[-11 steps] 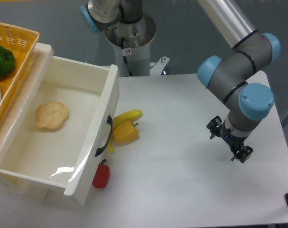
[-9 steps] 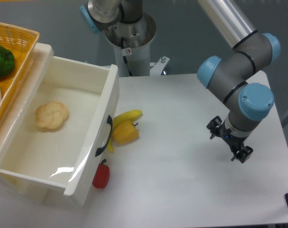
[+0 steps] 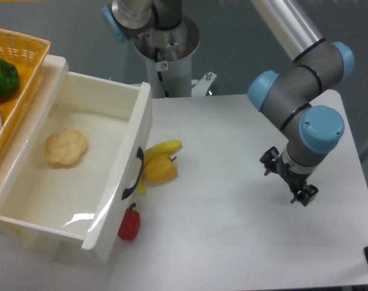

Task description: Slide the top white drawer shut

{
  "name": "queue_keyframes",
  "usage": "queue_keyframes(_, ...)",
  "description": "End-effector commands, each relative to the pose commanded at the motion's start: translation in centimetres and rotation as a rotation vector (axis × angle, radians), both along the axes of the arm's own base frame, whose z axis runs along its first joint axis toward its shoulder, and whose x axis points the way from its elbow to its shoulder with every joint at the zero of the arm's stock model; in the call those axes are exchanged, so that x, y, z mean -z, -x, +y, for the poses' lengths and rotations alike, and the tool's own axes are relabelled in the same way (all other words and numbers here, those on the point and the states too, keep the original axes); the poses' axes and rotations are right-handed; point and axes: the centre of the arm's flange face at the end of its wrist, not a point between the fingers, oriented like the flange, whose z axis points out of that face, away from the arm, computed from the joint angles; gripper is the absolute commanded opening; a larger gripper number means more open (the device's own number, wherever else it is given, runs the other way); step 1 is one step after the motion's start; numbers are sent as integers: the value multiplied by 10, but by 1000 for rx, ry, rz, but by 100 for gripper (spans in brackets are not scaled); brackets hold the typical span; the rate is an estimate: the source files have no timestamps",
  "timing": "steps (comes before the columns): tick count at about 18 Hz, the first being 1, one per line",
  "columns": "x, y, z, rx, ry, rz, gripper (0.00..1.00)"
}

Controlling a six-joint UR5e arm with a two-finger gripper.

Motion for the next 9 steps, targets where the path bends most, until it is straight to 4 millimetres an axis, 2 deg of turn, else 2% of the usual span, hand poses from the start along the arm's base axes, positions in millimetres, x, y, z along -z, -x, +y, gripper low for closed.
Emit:
queue_keyframes(4,2,-10,4,8,59,22,100)
queue_keyframes(5,1,-16,10,-24,60,28,100)
queue_keyframes(7,4,-23,18,-196,49,35,100)
queue_keyframes(9,5,-30,35,-285,18,80,99)
